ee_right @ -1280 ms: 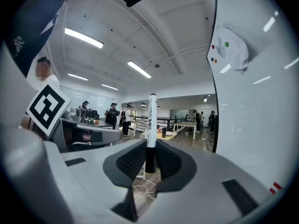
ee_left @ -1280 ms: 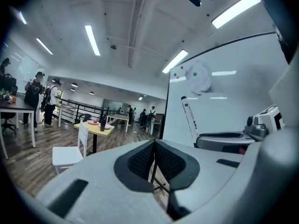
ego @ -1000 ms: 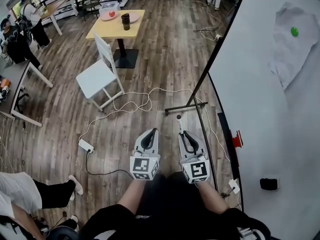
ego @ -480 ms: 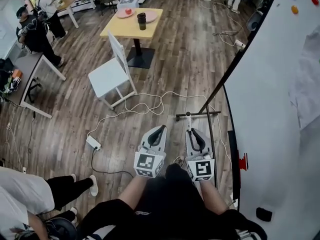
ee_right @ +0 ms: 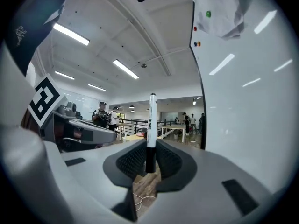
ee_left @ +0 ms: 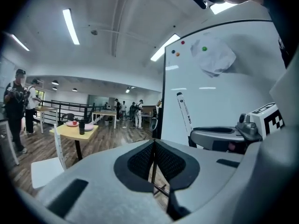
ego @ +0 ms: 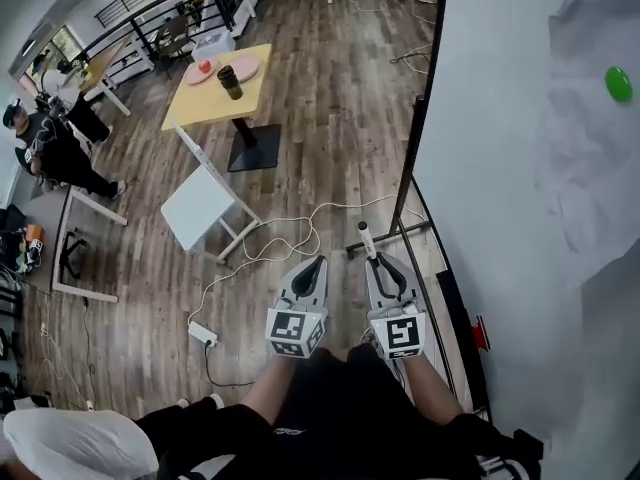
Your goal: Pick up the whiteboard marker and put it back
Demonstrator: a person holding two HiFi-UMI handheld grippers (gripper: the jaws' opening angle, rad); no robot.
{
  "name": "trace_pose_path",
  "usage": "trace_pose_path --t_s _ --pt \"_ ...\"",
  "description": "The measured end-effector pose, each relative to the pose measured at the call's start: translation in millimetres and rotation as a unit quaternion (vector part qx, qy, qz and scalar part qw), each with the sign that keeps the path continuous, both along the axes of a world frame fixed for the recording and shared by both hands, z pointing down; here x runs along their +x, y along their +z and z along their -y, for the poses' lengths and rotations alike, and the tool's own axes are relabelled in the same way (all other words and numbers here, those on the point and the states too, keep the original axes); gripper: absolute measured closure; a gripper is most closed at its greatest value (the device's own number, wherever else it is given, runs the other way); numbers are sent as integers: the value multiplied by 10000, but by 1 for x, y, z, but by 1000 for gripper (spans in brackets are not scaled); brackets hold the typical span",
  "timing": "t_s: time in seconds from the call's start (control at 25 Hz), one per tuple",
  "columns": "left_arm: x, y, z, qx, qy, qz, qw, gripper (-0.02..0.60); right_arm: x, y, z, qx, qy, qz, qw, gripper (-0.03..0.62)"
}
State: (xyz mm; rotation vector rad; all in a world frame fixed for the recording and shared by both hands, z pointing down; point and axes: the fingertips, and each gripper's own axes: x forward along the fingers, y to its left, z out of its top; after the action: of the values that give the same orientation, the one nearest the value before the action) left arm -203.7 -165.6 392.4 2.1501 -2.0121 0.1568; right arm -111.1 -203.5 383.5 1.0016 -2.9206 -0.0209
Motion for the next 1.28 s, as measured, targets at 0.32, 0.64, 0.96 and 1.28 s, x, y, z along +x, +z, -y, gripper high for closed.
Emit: trace_pose_path --t_s 0.32,0.64,0.96,1.28 --pt "44 11 52 -192 783 44 9967 574 46 17 37 -166 691 -102 9974 542" --pt "50 25 92 -262 1631 -76 9862 574 58 30 58 -149 1455 -597 9874 542" --pt "44 30 146 -230 2738 -362 9608 574 49 40 78 -313 2471 -1079 9625 542" --pt "87 75 140 -658 4231 -393 9028 574 90 84 42 -1064 3727 -2158 8962 542"
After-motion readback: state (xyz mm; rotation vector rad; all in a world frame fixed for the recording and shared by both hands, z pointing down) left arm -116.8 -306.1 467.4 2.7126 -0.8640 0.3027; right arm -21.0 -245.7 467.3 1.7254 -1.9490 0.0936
